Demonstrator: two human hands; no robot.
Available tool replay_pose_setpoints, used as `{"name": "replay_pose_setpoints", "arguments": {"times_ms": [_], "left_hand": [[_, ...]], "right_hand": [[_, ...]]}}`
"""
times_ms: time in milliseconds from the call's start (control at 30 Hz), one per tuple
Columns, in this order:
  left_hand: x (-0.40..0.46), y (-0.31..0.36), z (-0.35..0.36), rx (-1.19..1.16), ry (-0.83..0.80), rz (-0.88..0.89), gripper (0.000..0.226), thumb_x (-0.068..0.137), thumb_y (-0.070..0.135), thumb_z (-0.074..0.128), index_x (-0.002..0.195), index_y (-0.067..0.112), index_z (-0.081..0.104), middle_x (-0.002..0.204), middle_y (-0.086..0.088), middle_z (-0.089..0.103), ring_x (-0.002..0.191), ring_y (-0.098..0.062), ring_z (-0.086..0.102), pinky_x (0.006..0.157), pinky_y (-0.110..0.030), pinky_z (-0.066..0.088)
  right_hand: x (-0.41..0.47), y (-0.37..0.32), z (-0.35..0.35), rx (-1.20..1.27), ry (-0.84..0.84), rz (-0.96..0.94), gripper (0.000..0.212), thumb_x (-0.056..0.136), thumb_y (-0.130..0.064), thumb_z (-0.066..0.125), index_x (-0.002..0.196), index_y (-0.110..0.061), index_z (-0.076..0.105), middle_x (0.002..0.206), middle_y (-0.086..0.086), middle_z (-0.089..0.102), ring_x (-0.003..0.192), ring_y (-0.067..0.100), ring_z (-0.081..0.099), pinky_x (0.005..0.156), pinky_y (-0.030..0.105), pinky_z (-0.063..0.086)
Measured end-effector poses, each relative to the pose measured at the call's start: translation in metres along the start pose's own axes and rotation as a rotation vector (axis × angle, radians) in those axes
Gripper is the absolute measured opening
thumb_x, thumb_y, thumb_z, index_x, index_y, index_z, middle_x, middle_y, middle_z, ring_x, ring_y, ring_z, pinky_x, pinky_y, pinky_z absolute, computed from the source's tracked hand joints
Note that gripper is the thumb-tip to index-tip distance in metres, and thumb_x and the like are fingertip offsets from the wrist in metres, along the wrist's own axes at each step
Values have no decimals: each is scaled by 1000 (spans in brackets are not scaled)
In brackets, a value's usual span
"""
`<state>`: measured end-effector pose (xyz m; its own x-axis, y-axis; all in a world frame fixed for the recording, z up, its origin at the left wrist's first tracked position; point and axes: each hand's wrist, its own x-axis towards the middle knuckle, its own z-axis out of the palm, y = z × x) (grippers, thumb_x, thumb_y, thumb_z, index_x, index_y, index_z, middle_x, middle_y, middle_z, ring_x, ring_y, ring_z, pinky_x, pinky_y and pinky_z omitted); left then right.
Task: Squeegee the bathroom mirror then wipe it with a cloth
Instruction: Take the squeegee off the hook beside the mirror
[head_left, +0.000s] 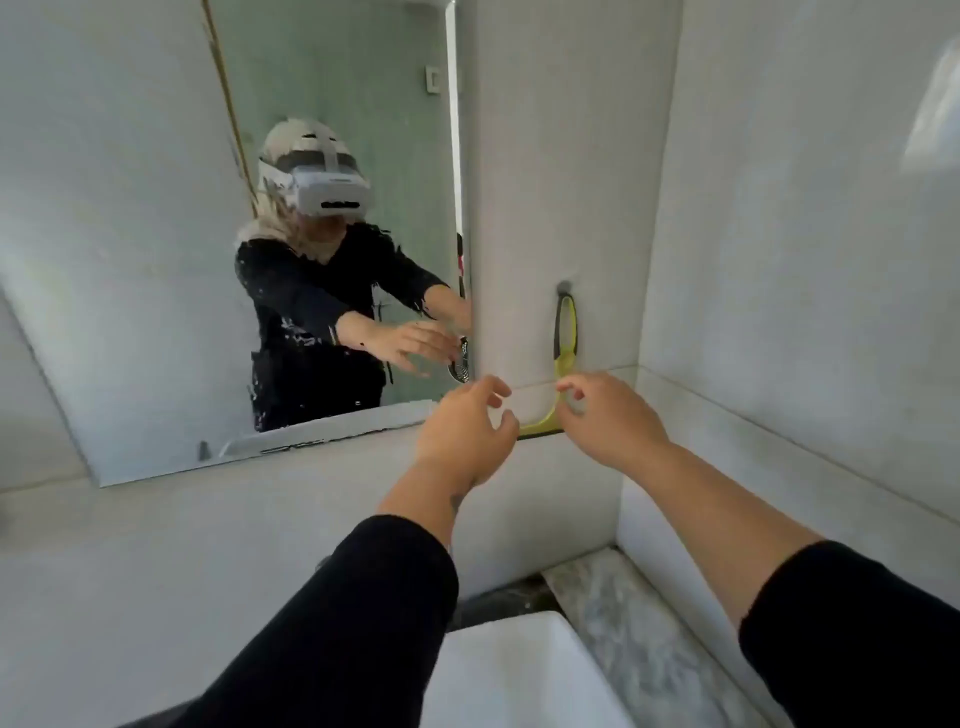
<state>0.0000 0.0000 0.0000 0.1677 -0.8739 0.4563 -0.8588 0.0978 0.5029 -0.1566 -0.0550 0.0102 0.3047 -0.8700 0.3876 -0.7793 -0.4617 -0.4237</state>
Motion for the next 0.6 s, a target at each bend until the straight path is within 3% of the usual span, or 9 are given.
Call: {"name": "replay_pose_setpoints", "arguments": {"times_ms": [133, 367, 500, 600], "left_hand": [[20, -16, 40, -31, -12, -45, 36, 91, 27, 51, 127, 28, 48, 128, 4, 55, 114, -16, 51, 86, -33, 46], [51, -29, 93, -54, -23, 19, 60, 88, 15, 51, 143, 33, 33, 139, -4, 45, 126, -23, 42, 99, -41, 44], [66, -34, 105, -59, -59, 27, 66, 87, 17, 50, 148, 32, 28, 141, -5, 44, 131, -24, 36, 106, -42, 39], [71, -38, 105, -68, -56, 45, 71, 84, 21, 53, 149, 31, 26, 132, -7, 50, 123, -25, 44, 102, -39, 42]], "right_hand": [[25, 24, 28, 59, 45, 40, 35, 91, -28, 53, 125, -23, 56, 122, 6, 57, 109, 27, 56, 90, 39, 48], [79, 31, 65, 349, 305, 130, 63, 87, -20, 62, 142, -26, 32, 124, 12, 53, 113, 30, 55, 95, 41, 46], [93, 34, 79, 420, 425, 119, 67, 84, -10, 65, 139, -32, 33, 104, 12, 65, 95, 32, 62, 86, 42, 50], [96, 35, 84, 424, 479, 109, 64, 85, -6, 64, 137, -32, 36, 91, 10, 63, 84, 28, 61, 78, 37, 50]]}}
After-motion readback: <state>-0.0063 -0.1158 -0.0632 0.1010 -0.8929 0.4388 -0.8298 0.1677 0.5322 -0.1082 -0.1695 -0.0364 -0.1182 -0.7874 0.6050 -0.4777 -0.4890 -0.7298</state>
